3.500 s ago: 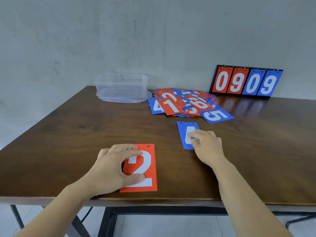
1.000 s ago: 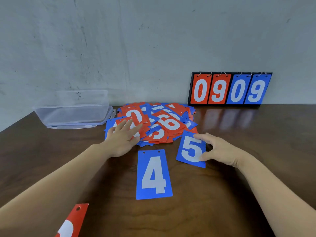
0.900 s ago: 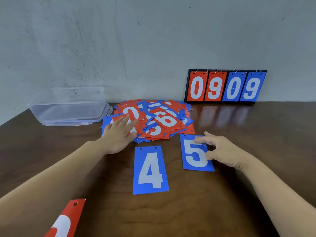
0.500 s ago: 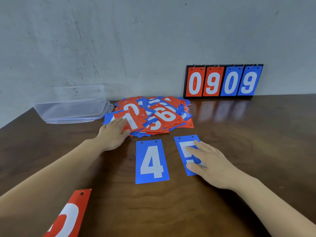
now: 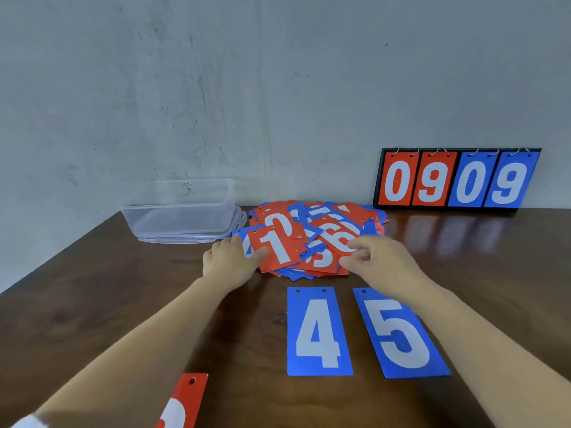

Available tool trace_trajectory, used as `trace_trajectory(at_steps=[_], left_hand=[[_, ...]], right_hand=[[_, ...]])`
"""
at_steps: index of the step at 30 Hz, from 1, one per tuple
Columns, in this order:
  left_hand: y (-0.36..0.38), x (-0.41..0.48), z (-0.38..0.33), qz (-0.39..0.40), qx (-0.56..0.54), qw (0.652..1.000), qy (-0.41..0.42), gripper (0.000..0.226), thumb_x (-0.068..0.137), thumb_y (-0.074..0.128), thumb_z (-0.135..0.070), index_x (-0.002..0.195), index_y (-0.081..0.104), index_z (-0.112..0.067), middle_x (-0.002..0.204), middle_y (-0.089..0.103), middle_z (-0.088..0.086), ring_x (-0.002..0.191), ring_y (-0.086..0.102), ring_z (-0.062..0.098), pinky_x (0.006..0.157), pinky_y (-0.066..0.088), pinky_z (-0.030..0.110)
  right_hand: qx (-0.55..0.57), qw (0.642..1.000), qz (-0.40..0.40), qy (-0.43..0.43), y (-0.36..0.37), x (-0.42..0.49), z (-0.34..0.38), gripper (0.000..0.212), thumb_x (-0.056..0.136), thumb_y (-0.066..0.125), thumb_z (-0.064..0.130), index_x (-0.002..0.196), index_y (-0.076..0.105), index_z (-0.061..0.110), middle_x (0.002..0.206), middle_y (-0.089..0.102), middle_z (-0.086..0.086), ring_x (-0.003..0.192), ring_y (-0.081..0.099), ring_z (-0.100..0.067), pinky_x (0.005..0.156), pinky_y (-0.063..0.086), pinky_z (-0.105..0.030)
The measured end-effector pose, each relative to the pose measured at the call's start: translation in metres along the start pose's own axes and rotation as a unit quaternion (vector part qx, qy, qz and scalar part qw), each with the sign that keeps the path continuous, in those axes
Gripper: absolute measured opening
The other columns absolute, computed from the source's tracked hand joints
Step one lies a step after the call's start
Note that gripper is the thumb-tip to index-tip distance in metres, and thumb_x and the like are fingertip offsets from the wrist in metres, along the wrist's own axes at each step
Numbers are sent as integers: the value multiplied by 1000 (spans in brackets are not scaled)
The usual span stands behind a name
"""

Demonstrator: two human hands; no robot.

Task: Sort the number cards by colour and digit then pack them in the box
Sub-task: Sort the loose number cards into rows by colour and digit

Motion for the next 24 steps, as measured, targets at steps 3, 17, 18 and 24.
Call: trace_trajectory(at_steps=[3,17,18,24], left_hand=[[4,5,-9,18,3,999,-47,89,69,41,-88,117,55,-15,127,53,6,123,44,28,104,34,43],[24,47,9,16,-108,988,-112,44,82,66,-50,112,59,-20,114,59,1,111,52,23,95,45,39],[24,49,13,13,-132,984,-115,33,85,64,-42,106,61,-17,106,62,2,105,55,23,91,48,39],[13,48,18,-8,-249,961,-122,21,95,54,-21,90,64,-4,74,58,2,68,51,15,61,43,26]], right_hand=[[11,1000,-14,-3,14,45,19,48,92,60,40,135,53,20,127,62,0,111,58,-16,92,50,-34],[-73,996,-29,41,94,179,64,72,88,61,51,142,35,12,145,40,-11,134,35,-31,107,33,-42],[-72,996,-24,48,97,183,63,73,87,63,48,144,33,12,146,38,-11,136,33,-32,109,32,-43],[30,995,-21,87,92,192,61,17,84,63,21,99,58,14,99,61,-5,100,56,-27,80,46,-34]])
Point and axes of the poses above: each hand's wrist, its own x-axis towards the middle knuckle, its own y-axis out of the palm, z = x × y, the point moved 5 cm from there along x, towards the middle knuckle
